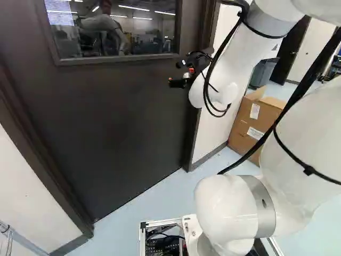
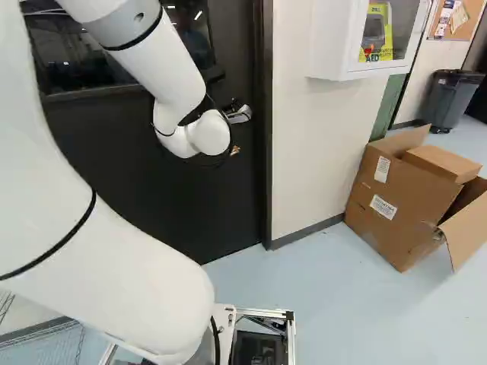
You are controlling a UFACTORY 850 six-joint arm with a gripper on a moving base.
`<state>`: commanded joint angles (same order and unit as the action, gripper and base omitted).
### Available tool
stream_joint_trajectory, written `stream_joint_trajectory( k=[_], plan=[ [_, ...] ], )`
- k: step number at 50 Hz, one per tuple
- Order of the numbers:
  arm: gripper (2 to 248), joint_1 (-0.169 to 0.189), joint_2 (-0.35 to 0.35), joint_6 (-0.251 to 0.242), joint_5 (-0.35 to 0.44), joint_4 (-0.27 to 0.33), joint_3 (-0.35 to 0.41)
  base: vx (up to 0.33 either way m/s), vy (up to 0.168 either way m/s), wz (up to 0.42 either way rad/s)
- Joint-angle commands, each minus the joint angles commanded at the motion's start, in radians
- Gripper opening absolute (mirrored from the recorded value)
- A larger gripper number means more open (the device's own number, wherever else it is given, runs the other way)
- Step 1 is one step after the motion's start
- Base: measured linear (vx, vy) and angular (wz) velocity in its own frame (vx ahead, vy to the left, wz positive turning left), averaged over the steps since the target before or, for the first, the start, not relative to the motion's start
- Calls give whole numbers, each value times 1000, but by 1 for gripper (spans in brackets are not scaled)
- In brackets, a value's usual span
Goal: Open the door and move inside
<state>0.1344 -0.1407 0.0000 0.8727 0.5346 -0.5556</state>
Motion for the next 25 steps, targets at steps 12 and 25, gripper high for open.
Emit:
stream_joint_trajectory(
  k=[12,25],
  plan=[
    [247,-1,30,0,0,9,-28,0,0,0],
    [247,-2,41,0,0,9,-38,0,0,0]
  ],
)
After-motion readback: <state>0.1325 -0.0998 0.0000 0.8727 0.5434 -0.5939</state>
